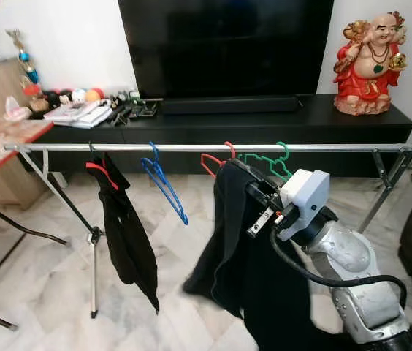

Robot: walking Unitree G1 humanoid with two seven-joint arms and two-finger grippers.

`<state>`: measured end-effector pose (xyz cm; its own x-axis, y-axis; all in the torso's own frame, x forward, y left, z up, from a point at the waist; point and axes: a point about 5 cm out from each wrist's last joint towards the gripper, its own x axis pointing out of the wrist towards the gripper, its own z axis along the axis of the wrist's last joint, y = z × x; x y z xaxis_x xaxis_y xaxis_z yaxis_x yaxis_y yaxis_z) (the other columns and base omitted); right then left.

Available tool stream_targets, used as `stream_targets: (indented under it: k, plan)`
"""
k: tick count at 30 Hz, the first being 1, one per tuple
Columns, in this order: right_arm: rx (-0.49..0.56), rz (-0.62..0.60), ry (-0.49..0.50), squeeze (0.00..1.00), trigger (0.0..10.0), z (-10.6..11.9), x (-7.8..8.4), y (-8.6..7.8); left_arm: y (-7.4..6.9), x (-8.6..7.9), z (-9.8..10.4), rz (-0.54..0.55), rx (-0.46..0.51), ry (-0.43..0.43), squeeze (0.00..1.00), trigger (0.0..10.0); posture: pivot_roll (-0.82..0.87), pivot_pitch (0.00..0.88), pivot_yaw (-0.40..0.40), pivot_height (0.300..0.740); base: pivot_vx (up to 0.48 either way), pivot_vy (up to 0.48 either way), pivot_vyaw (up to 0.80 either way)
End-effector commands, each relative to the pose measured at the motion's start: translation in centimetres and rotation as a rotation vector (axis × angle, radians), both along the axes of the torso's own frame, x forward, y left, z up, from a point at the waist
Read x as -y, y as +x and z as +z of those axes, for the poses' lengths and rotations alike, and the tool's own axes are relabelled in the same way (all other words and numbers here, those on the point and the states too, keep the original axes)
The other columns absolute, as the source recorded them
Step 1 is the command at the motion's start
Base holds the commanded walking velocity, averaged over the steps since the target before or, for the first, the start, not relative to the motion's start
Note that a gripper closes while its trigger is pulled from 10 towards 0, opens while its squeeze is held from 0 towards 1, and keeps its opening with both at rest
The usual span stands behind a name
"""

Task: Hang hanger

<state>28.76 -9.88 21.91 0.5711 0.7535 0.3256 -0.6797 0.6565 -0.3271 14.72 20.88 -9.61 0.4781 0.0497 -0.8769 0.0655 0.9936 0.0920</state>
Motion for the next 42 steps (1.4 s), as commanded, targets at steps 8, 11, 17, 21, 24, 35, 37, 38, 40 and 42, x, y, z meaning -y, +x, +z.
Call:
stream_targets:
  k: [8,11,17,21,24,35,37,38,40,42]
  plan:
    - [-0.151,-0.166,0.046,0.00,10.0,-3.3,2.9,1.1,0.2,-0.2,0.1,-0.015,-0.002,0.015,0.00,10.0,-0.06,0.004,0.074,0.740,0.000,0.000,0.00]
    - [-0.266,-0.340,0.052,0.00,10.0,-6.3,4.7,2.0,0.2,-0.3,0.1,-0.014,-0.003,0.015,0.00,10.0,-0.06,0.005,0.073,0.740,0.000,0.000,0.00]
    - [-0.455,-0.558,0.102,0.00,10.0,-10.3,6.7,2.3,0.1,-0.3,0.1,-0.012,-0.003,0.015,0.00,10.0,-0.05,0.006,0.071,0.740,0.000,0.000,0.00]
    - [-0.496,-0.601,0.146,0.00,10.0,-11.4,6.5,2.2,0.1,-0.4,0.1,-0.012,-0.005,0.019,0.00,10.0,-0.05,0.007,0.073,0.740,0.000,0.000,0.00]
    - [-0.503,-0.608,0.144,0.00,10.0,-11.8,6.3,2.2,0.0,-0.5,0.1,-0.013,-0.005,0.021,0.00,10.0,-0.04,0.009,0.074,0.740,0.000,0.000,0.00]
    - [-0.587,-0.670,0.197,0.00,10.0,-13.8,6.5,2.4,0.6,-0.8,0.4,0.006,0.037,0.035,0.00,10.0,-0.03,0.003,0.071,0.740,0.000,0.000,0.00]
    - [-0.603,-0.671,0.195,0.00,10.0,-14.3,6.6,2.2,1.2,-0.9,0.7,0.023,0.072,0.034,0.00,10.0,-0.02,0.000,0.065,0.740,0.000,0.000,0.00]
    - [-0.612,-0.670,0.186,0.00,10.0,-14.6,6.7,2.2,1.5,-0.9,0.9,0.031,0.087,0.033,0.00,10.0,-0.02,0.000,0.066,0.740,0.000,0.000,0.00]
    - [-0.625,-0.681,0.165,0.00,10.0,-15.3,6.8,2.1,2.0,-0.8,1.1,0.034,0.110,0.030,0.00,10.0,-0.02,0.000,0.067,0.740,0.000,0.000,0.00]
    - [-0.628,-0.698,0.157,0.00,10.0,-15.6,7.1,2.0,2.3,-0.6,1.2,0.026,0.125,0.030,0.00,10.0,-0.02,0.000,0.069,0.740,0.000,0.000,0.00]
